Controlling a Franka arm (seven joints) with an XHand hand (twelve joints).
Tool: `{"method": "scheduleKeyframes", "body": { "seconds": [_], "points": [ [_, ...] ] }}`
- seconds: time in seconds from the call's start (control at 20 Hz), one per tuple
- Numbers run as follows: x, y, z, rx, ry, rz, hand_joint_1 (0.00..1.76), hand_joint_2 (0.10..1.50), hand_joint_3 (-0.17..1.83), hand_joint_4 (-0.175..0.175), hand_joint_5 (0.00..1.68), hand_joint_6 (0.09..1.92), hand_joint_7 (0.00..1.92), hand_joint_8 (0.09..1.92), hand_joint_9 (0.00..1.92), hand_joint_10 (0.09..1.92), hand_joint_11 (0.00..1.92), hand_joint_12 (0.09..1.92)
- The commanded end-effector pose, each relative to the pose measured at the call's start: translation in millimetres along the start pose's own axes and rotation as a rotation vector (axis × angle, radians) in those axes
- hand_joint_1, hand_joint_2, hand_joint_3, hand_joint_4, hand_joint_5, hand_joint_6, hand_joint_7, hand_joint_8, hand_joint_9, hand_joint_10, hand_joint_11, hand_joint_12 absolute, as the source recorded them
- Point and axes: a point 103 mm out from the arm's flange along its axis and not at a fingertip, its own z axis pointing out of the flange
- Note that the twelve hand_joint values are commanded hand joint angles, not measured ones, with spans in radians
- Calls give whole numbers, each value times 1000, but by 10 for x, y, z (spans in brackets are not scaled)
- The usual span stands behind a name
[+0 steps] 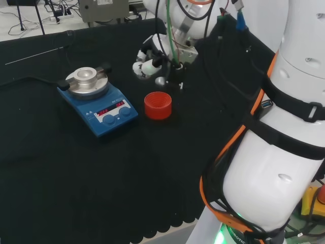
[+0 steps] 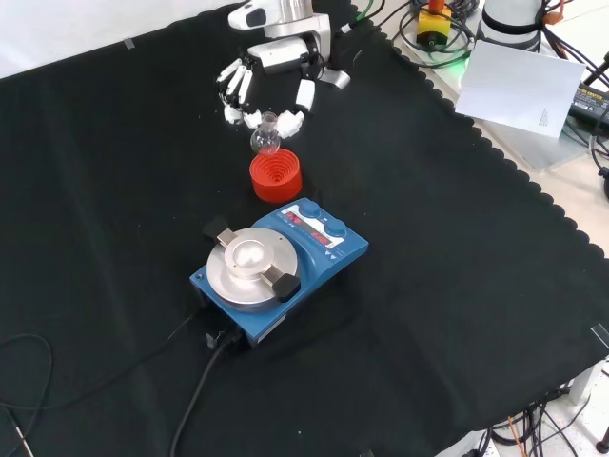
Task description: Place the round-bottom flask on the heater.
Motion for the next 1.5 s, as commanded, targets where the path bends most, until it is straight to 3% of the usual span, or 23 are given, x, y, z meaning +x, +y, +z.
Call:
{"method": "scheduleKeyframes", "body": {
  "seconds": [0.05, 0.85, 1.5],
  "points": [
    [720, 598, 85, 72, 3, -82, 1147, 583, 882, 7, 1199, 917, 732, 605, 881, 555, 416, 1307],
    [1125, 1044, 229, 150, -6, -160, 1149, 576, 889, 7, 1206, 909, 739, 601, 886, 551, 429, 1301],
    [1248, 1104, 397, 189, -20, -177, 1149, 573, 893, 10, 1210, 905, 742, 597, 888, 547, 433, 1298]
  ]
}}
